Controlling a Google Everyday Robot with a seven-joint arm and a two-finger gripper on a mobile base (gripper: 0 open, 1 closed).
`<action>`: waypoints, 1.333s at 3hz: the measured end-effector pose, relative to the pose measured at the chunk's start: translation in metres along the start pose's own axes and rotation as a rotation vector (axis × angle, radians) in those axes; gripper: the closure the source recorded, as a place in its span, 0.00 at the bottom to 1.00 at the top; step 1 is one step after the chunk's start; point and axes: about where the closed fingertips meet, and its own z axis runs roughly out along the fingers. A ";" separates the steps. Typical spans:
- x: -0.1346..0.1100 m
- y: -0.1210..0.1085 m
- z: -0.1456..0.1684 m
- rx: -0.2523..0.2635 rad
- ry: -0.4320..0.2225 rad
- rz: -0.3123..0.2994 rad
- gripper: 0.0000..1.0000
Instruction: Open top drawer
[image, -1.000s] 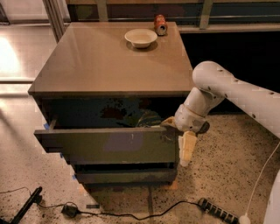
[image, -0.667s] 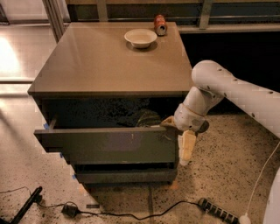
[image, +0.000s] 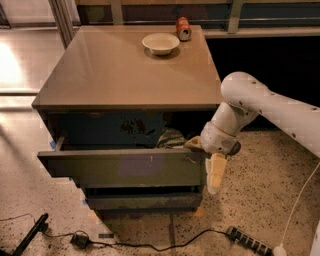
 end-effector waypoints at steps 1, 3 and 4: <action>0.003 0.012 0.002 -0.005 -0.004 0.000 0.00; 0.008 0.024 0.008 -0.006 -0.005 -0.019 0.00; 0.004 0.029 0.003 0.008 -0.001 -0.034 0.00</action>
Offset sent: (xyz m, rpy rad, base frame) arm -0.2011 -0.1060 -0.0582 0.0827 0.0684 0.0404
